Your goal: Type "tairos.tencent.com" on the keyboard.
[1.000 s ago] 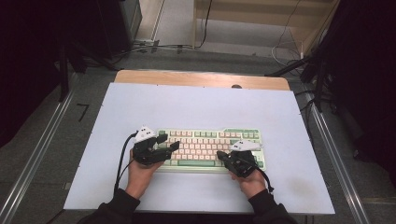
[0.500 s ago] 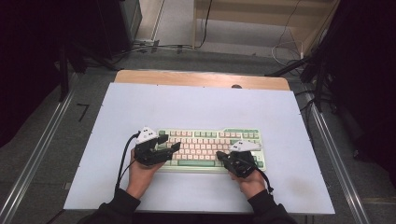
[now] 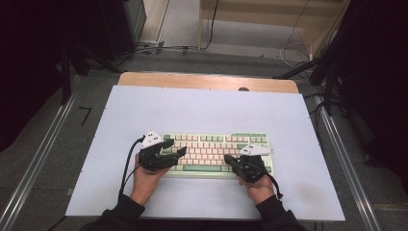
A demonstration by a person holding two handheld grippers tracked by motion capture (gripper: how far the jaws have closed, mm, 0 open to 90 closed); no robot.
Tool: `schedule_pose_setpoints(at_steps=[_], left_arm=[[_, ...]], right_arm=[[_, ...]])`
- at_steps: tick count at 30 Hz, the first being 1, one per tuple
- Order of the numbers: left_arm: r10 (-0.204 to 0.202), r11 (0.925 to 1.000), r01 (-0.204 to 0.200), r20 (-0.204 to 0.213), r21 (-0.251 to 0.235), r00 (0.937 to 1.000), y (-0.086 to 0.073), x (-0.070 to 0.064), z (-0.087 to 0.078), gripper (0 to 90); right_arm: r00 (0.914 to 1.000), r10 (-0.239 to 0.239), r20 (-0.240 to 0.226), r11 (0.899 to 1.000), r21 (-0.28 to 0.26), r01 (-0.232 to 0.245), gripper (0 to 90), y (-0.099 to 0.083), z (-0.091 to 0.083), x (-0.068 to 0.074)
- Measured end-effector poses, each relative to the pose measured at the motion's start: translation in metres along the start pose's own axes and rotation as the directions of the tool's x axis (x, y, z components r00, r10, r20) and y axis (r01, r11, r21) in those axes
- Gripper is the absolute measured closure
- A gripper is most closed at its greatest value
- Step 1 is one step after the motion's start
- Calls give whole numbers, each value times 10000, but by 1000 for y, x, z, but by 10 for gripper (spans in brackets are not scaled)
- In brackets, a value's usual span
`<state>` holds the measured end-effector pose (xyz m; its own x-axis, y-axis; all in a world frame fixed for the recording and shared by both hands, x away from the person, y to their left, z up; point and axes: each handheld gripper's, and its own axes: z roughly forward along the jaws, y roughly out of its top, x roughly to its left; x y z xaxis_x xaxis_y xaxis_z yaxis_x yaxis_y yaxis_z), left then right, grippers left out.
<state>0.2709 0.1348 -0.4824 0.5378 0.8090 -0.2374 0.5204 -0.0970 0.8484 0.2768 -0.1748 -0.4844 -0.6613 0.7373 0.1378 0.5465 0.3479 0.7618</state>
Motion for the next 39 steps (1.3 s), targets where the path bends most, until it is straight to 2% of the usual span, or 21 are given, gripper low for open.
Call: schedule_pose_setpoints(at_steps=[2, 5, 7, 10, 14, 20, 22, 24, 26, 31, 39], left_arm=[[-5, 10000, 5, -1, 13, 10000, 0, 0, 0, 393], [16, 10000, -16, 5, 31, 10000, 0, -1, 0, 393], [14, 10000, -14, 19, 41, 10000, 0, -1, 1, 392], [50, 10000, -50, 66, 52, 10000, 0, -2, 1, 392], [64, 9999, -65, 148, 112, 9999, -1, -3, 2, 395], [172, 9997, -177, 310, 163, 9994, -2, -5, 4, 429], [236, 9995, -243, 390, 190, 9990, -2, -6, 4, 472], [265, 9995, -275, 639, 149, 9976, -3, -6, 4, 549], [356, 9992, -374, 953, 171, 9948, -3, -7, 6, 667], [412, 9976, -490, 1515, 484, 9876, -4, -10, 10, 899], [774, 9909, -931, 1543, 975, 9850, -6, -17, 18, 900]], right_arm=[[9996, 221, -155, 9995, -215, -225, 872, 1, -3, -2], [9985, 463, -300, 9980, -427, -476, 735, 3, -6, -4], [9988, 342, -341, 9976, -590, -361, 566, 4, -8, -5], [9991, 345, -242, 9972, -652, -360, 414, 5, -8, -6], [9986, 504, -176, 9969, -599, -513, 322, 5, -7, -9], [9983, 577, -85, 9966, -581, -581, 303, 5, -8, -10], [9984, 570, -53, 9967, -575, -572, 303, 5, -7, -11], [9984, 568, -52, 9968, -563, -570, 303, 5, -7, -11], [9984, 556, -44, 9971, -519, -558, 302, 5, -6, -10], [9987, 502, -66, 9976, -471, -505, 303, 5, -5, -9], [9984, 557, -56, 9971, -514, -559, 306, 5, -5, -11]])
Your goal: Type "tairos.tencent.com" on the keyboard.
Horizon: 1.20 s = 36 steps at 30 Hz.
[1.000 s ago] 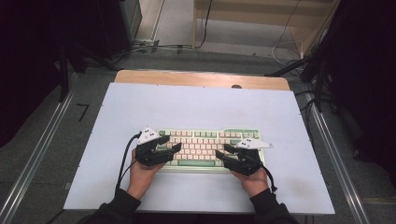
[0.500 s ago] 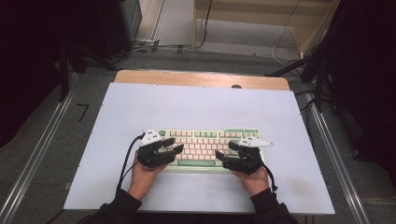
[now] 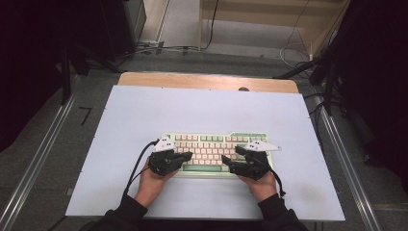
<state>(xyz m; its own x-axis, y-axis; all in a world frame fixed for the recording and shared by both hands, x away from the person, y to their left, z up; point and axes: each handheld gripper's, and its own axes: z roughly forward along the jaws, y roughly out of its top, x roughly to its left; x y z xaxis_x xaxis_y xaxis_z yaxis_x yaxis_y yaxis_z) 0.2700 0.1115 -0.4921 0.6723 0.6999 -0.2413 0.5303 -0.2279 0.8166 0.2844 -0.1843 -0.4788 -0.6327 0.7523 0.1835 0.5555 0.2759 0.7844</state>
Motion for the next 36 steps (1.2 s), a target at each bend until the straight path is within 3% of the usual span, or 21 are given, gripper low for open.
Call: schedule_pose_setpoints(at_steps=[9, 22, 25, 28, 30, 32, 36], left_arm=[[194, 9992, -186, -233, 368, 9995, -1, -2, 4, 900], [335, 9975, -320, -240, 624, 9991, -2, -4, 7, 900], [352, 9955, -332, -212, 883, 9992, -2, -4, 9, 900], [356, 9962, -338, -211, 809, 9991, -2, -4, 8, 900], [238, 9985, -230, -157, 491, 9996, 0, -4, 4, 900], [-7, 10000, 8, -170, 58, 9999, 2, -2, -2, 832], [-229, 9976, 190, -576, -670, 9981, 3, 4, -11, 561]], right_arm=[[10000, -53, -9, 10000, 56, 53, 306, 0, 1, 1], [10000, -32, -13, 10000, 49, 32, 307, 0, 1, -1], [10000, -25, -12, 10000, 40, 25, 307, 0, 1, -1], [10000, -35, 0, 10000, 62, 35, 307, 0, 1, -1], [10000, -11, -10, 10000, 11, 12, 308, 1, 0, -1], [10000, -8, -1, 10000, -52, 8, 308, 1, -1, -1], [10000, 33, 38, 9999, -115, -32, 308, 2, -4, -2]])
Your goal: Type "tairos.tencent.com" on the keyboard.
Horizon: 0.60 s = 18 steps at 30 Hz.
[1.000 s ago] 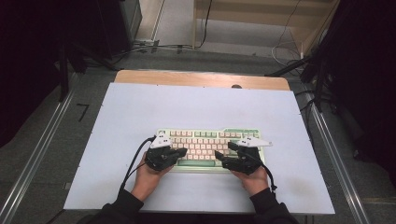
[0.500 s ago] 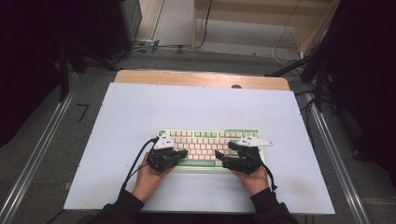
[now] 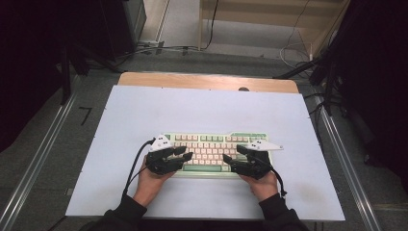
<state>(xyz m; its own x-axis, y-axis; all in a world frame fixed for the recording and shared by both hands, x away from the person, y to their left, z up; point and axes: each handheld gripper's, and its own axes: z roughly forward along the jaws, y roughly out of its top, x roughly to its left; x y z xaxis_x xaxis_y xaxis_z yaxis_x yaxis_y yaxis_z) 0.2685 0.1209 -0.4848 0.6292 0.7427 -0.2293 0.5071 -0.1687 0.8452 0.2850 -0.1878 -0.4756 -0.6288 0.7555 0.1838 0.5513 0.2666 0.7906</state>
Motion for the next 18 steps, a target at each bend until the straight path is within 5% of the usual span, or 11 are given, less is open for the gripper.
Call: schedule_pose_setpoints(at_steps=[5, 18], left_arm=[[-502, 9979, 497, -114, -415, 9987, -1, 8, -3, 427], [-503, 9978, 493, -229, -440, 9985, -3, 9, -4, 407]], right_arm=[[10000, 46, 37, 10000, -60, -46, 309, 1, -1, -2], [10000, 47, 70, 9998, -208, -46, 326, 8, 4, -3]])
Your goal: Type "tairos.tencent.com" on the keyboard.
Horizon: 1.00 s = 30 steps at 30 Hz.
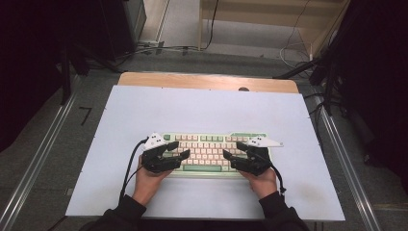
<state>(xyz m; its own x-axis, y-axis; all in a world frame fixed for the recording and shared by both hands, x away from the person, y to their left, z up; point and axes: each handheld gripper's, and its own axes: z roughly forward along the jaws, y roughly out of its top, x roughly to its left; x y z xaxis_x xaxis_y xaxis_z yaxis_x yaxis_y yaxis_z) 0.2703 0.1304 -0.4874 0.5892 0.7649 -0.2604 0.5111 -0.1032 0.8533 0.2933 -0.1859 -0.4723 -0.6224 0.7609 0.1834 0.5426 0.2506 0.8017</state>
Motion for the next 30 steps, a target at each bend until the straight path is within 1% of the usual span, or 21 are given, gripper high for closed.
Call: schedule_pose_setpoints(at_steps=[5, 8, 10, 12, 15, 17, 20, 23, 25, 28, 30], left_arm=[[-3, 10000, 3, -11, 15, 10000, 0, 0, -1, 404], [35, 10000, -35, 8, 57, 10000, 0, 0, -1, 404], [67, 9999, -67, -5, 96, 10000, -1, -1, -2, 404], [35, 9999, -36, 69, 142, 10000, -3, -1, -4, 405], [32, 9999, -34, 113, 108, 9999, -4, -1, -7, 406], [27, 9999, -29, 145, 118, 9999, -5, -1, -8, 406], [1, 9998, -4, 145, 174, 9999, -6, 0, -9, 406], [-48, 9997, 44, 146, 248, 9999, -7, 1, -9, 406], [-100, 9997, 97, 144, 219, 9998, -7, 1, -9, 407], [-80, 9997, 77, 139, 225, 9999, -7, 1, -9, 407], [-93, 9998, 90, 157, 200, 9998, -7, 1, -9, 407]], right_arm=[[10000, -38, 25, 10000, -39, 38, 327, 3, 3, 0], [9999, -54, 103, 9999, -140, 55, 377, 5, 5, 0], [9999, 15, 141, 9997, -261, -11, 449, 7, 6, 0], [9999, 57, 126, 9995, -307, -53, 522, 8, 7, 0], [10000, 17, 82, 9995, -323, -15, 652, 9, 11, 0], [9999, -39, 101, 9998, -209, 41, 754, 9, 14, 0], [9996, -225, 185, 9997, 78, 223, 866, 10, 20, 2], [9992, -366, 189, 9982, 483, 357, 875, 11, 28, 4], [9991, -380, 161, 9972, 654, 369, 875, 11, 32, 5], [9986, -481, 225, 9939, 1008, 456, 874, 9, 37, 6], [9988, -443, 209, 9932, 1086, 418, 874, 9, 38, 6]])
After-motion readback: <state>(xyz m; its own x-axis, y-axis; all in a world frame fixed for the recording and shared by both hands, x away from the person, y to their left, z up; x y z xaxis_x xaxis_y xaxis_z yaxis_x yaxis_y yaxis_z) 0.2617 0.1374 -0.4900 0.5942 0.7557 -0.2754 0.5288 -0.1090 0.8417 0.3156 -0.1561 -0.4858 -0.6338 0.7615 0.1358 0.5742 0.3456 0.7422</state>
